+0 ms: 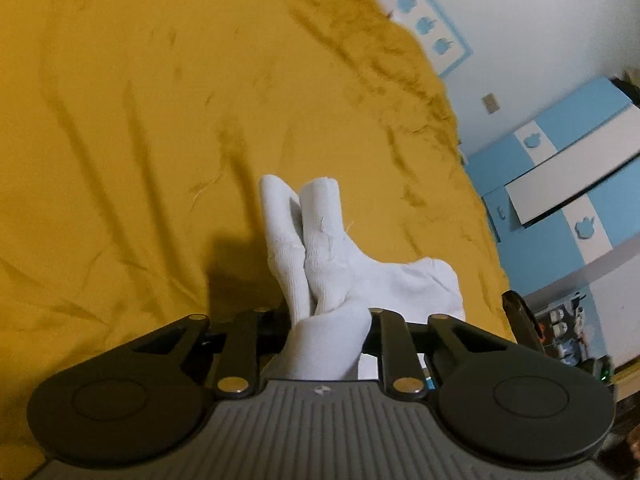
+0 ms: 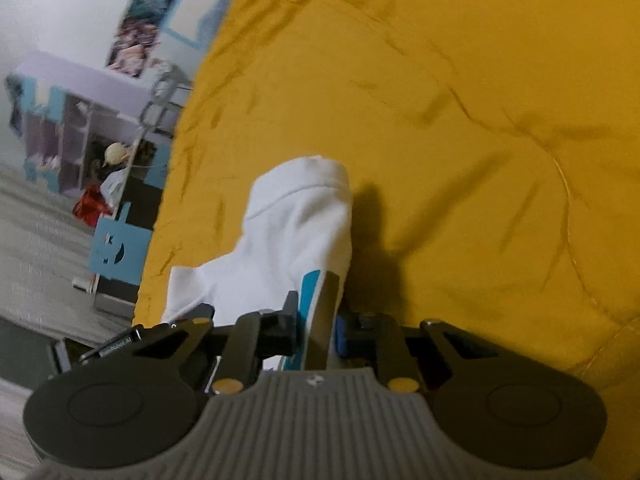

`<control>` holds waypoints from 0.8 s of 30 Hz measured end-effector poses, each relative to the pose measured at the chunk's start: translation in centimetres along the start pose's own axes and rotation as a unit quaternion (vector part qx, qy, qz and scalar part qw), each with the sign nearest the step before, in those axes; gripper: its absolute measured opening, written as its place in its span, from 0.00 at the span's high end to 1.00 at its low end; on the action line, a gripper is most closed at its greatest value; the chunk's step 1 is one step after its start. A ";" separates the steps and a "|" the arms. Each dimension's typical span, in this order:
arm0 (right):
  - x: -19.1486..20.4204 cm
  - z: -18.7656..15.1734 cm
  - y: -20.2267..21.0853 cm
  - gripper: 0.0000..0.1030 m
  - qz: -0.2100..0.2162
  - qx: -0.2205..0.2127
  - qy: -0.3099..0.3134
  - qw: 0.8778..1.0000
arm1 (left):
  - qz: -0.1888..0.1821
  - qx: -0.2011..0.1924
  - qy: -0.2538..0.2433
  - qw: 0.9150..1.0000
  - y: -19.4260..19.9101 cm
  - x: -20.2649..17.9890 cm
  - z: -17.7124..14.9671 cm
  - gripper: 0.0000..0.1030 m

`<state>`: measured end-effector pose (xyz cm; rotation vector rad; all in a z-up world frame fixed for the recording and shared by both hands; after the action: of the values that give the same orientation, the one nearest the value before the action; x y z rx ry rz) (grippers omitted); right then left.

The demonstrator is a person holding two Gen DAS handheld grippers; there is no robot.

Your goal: Fold small clothes

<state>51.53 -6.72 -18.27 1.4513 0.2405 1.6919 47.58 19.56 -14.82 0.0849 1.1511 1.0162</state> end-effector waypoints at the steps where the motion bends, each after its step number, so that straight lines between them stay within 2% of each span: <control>1: 0.8 -0.1 0.8 0.89 0.004 -0.008 0.009 1.000 | 0.001 -0.013 -0.012 1.000 1.0 -0.9 0.0 0.78; 6: 4.7 -0.8 5.6 0.90 0.030 -0.052 0.063 0.996 | -0.010 -0.081 -0.079 0.993 6.4 -6.1 -0.7 0.78; 13: 9.8 -3.6 14.6 0.90 0.076 -0.110 0.134 0.982 | -0.030 -0.168 -0.147 0.974 14.6 -12.9 -4.3 0.79; 19: 12.2 -6.2 23.8 0.90 0.115 -0.163 0.176 0.964 | -0.063 -0.222 -0.181 0.956 19.9 -18.7 -7.7 0.79; 22: 12.7 -7.8 28.7 0.90 0.122 -0.183 0.198 0.955 | -0.080 -0.234 -0.194 0.949 21.6 -21.6 -9.5 0.79; 24: 12.5 -9.0 31.8 0.90 0.122 -0.193 0.207 0.951 | -0.085 -0.230 -0.203 0.948 21.7 -23.3 -10.3 0.79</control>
<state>29.16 -13.69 8.19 0.8549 -0.0501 2.0992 25.18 11.37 8.67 -0.1703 0.5193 1.0305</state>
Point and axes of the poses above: each gripper's, at about its wrist camera, not at the fingertips, and y roughly against the way its jaws point, x to its left, z to its top, the point moved 7 cm from there along -y, roughly the way its jaws point, and after that the axes turned 4 degrees about -z, right-handed, at the moved point
